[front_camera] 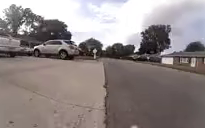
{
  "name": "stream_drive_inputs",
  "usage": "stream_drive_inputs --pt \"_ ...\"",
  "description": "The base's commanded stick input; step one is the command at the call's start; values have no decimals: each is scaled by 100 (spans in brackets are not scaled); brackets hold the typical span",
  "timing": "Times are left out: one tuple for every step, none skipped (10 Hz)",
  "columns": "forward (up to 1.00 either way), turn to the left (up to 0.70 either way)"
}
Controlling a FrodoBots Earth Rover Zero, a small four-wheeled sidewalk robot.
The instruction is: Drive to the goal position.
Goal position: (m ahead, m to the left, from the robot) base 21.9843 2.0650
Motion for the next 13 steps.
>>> stream_drive_inputs --pt "100 0" --pt "100 0" --pt "100 0" --pt "100 0" --pt "100 0" --pt "100 -16" --pt "100 -33" --pt "100 -36" --pt "100 -38" --pt "100 -40" --pt "100 -40" --pt "100 -40" --pt "100 -40"
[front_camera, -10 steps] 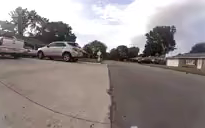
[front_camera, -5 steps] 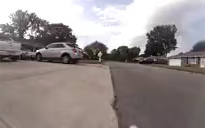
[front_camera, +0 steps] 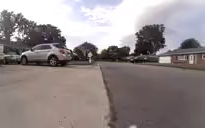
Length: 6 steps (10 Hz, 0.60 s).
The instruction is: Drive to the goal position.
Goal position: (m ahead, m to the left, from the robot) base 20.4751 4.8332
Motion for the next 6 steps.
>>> stream_drive_inputs --pt "100 -40" --pt "100 -31" --pt "100 -21" --pt "100 -12" --pt "100 -7" --pt "100 -3"
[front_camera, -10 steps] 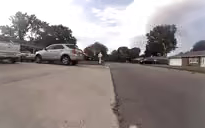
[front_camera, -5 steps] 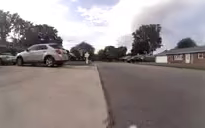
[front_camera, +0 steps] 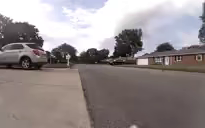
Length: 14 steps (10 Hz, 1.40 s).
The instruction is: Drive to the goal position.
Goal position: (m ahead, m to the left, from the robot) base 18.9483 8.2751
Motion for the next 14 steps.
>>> stream_drive_inputs --pt "100 0" --pt "100 0" --pt "100 0" --pt "100 0" --pt "100 0" --pt "100 0" --pt "100 0" --pt "100 0" --pt "100 0" --pt "100 0" --pt "100 0" --pt "100 0" --pt "100 0" --pt "100 0"
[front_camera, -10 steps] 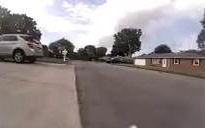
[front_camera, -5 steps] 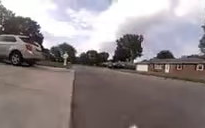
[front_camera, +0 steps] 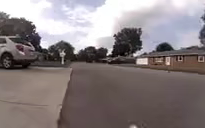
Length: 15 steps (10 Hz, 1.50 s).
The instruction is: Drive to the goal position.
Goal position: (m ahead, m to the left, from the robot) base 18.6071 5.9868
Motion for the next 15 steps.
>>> stream_drive_inputs --pt "100 0" --pt "100 0" --pt "100 0" --pt "100 0" --pt "100 0" --pt "100 0" --pt "100 1" --pt "100 4" --pt "100 10" --pt "100 20" --pt "100 30" --pt "100 24" --pt "100 5" --pt "100 0" --pt "100 0"
